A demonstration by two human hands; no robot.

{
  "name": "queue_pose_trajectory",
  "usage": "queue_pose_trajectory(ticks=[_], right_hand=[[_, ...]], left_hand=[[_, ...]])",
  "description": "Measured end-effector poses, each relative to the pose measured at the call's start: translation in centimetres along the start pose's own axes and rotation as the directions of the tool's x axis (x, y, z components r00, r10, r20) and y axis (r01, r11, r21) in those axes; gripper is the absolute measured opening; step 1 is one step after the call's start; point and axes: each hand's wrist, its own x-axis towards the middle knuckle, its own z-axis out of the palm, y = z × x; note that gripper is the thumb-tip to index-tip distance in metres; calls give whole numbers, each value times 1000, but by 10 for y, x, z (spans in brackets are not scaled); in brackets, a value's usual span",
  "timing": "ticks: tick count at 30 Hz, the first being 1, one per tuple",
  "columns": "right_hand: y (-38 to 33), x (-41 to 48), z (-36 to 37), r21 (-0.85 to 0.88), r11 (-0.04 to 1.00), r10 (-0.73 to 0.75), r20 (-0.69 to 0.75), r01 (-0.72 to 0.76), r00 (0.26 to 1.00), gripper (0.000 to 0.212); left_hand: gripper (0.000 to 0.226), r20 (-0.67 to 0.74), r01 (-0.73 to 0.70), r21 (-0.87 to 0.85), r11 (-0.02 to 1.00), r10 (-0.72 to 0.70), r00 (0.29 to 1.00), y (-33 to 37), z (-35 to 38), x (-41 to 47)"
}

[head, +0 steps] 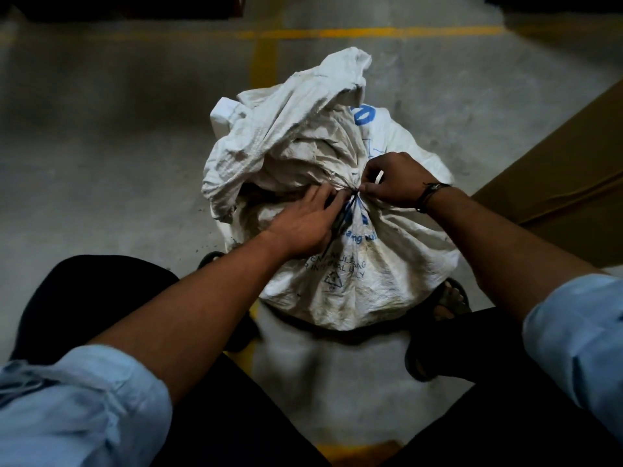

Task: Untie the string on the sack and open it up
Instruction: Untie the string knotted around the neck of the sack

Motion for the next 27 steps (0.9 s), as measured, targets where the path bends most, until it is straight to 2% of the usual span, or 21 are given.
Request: queue_pose_trajectory(ticks=[5, 10, 16, 27], right_hand=[[1, -3, 0, -15, 1000, -11, 20, 11, 1000, 6], [-1, -6, 4, 9, 1000, -6, 15, 5, 1000, 9], [-3, -10, 8, 14, 1000, 3, 14, -3, 1000, 9], [-11, -13, 11, -60, 998, 17, 24, -16, 1000, 6]], left_hand=[[69, 5, -5, -66, 998, 6, 1000, -4, 0, 2], [69, 8, 8, -54, 999, -7, 1000, 1, -2, 3], [51, 13, 23, -151, 988, -22, 1000, -6, -3, 12], [45, 53, 29, -110, 994, -23, 998, -3, -7, 14]])
